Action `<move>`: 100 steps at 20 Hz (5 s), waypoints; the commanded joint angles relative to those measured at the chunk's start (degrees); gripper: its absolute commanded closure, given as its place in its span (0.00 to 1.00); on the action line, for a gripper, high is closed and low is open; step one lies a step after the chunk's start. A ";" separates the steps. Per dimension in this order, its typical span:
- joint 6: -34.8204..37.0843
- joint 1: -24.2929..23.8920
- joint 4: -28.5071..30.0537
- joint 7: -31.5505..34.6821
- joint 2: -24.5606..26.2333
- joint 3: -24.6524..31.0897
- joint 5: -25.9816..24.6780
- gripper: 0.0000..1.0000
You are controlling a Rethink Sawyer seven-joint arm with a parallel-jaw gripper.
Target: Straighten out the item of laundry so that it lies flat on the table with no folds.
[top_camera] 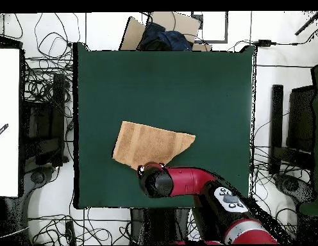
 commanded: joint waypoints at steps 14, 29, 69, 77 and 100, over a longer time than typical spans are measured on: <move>-7.20 -0.96 -1.83 6.86 5.79 -1.68 -3.13 0.00; -11.75 2.37 -7.30 6.58 13.38 -5.21 -2.10 0.00; -5.27 2.21 8.38 7.19 -5.14 -4.56 1.00 1.00; 0.53 -3.81 10.36 4.24 -9.85 1.50 1.50 1.00; 1.43 -4.77 7.78 4.06 -10.20 4.02 -0.91 0.00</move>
